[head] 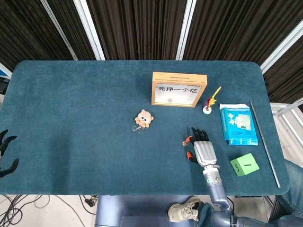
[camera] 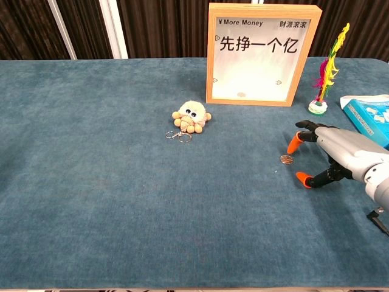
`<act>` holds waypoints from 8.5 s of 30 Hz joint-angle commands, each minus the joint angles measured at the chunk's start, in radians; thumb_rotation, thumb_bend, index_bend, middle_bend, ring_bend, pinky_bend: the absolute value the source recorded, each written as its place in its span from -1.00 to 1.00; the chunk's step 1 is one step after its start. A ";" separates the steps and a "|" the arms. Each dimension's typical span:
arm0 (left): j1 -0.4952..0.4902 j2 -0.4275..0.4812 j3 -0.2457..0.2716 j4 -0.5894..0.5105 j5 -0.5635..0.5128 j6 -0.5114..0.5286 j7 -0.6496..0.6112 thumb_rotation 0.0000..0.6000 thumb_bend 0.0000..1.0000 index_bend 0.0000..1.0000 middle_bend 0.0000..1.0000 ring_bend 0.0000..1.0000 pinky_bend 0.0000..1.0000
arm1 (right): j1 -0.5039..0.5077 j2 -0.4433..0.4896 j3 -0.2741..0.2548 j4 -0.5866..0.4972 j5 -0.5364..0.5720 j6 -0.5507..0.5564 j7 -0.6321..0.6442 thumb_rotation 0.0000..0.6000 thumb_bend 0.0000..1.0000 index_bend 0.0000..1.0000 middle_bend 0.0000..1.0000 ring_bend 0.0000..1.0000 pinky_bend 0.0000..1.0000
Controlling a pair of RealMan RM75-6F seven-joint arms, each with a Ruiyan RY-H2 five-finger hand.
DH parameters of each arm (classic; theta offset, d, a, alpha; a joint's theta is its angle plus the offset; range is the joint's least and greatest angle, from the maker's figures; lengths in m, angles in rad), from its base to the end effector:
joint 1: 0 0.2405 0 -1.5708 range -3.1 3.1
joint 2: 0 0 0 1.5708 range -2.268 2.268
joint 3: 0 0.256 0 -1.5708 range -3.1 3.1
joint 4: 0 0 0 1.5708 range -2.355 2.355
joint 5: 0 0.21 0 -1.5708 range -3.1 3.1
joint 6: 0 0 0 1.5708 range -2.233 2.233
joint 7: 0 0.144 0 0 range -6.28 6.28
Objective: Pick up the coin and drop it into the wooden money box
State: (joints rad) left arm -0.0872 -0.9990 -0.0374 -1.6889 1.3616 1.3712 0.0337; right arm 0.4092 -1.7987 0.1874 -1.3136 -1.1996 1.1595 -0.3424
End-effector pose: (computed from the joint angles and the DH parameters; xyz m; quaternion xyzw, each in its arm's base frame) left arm -0.3292 0.1763 0.1819 -0.5865 -0.4306 -0.3089 0.6126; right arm -0.2192 -0.2769 -0.0569 0.6323 -0.4637 0.3704 0.4980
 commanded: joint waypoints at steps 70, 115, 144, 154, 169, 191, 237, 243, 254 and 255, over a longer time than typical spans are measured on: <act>-0.005 0.007 0.002 -0.008 -0.015 -0.017 -0.004 1.00 -0.26 -0.61 -1.00 -1.00 -1.00 | 0.084 0.140 0.088 -0.172 0.019 -0.025 0.055 1.00 -0.05 0.33 -0.97 -1.00 -1.00; -0.026 0.023 -0.016 -0.038 -0.113 -0.089 -0.010 1.00 -0.26 -0.61 -1.00 -1.00 -1.00 | 0.788 0.504 0.282 0.292 0.648 -0.791 0.148 1.00 -0.05 0.33 -0.97 -1.00 -1.00; -0.028 0.033 -0.011 -0.045 -0.120 -0.100 -0.017 1.00 -0.26 -0.61 -1.00 -1.00 -1.00 | 0.864 0.488 0.182 0.464 0.597 -1.017 0.404 1.00 -0.06 0.30 -0.97 -1.00 -1.00; -0.028 0.033 -0.012 -0.046 -0.124 -0.098 -0.015 1.00 -0.26 -0.61 -1.00 -1.00 -1.00 | 0.845 0.501 0.195 0.455 0.534 -1.061 0.465 1.00 -0.05 0.30 -0.97 -1.00 -1.00; -0.027 0.032 -0.013 -0.047 -0.129 -0.095 -0.010 1.00 -0.26 -0.61 -1.00 -1.00 -1.00 | 0.830 0.479 0.211 0.488 0.452 -1.076 0.532 1.00 -0.06 0.22 -0.97 -1.00 -1.00; -0.026 0.033 -0.013 -0.048 -0.133 -0.094 -0.010 1.00 -0.26 -0.60 -1.00 -1.00 -1.00 | 0.823 0.436 0.237 0.556 0.364 -1.098 0.593 1.00 -0.06 0.21 -0.97 -1.00 -1.00; -0.024 0.033 -0.014 -0.045 -0.131 -0.091 -0.017 1.00 -0.26 -0.60 -1.00 -1.00 -1.00 | 0.767 0.474 0.297 0.480 0.241 -0.989 0.655 1.00 -0.05 0.00 -0.97 -1.00 -1.00; -0.025 0.033 -0.011 -0.041 -0.123 -0.092 -0.018 1.00 -0.26 -0.60 -1.00 -1.00 -1.00 | 0.683 0.555 0.221 0.292 0.171 -0.696 0.484 1.00 -0.05 -0.07 -0.97 -1.00 -1.00; -0.025 0.035 -0.005 -0.032 -0.098 -0.091 -0.028 1.00 -0.26 -0.60 -1.00 -1.00 -1.00 | 0.430 0.728 0.043 -0.363 0.302 -0.119 -0.090 1.00 -0.06 -0.25 -0.97 -1.00 -1.00; -0.025 0.035 -0.004 -0.032 -0.098 -0.092 -0.030 1.00 -0.26 -0.60 -1.00 -1.00 -1.00 | 0.407 0.725 0.025 -0.422 0.309 -0.049 -0.153 1.00 -0.06 -0.30 -0.97 -1.00 -1.00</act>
State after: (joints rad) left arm -0.1125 -0.9639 -0.0419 -1.7210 1.2637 1.2793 0.0044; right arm 0.9448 -1.1372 0.3149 -1.4730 -0.9537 0.8532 -0.2278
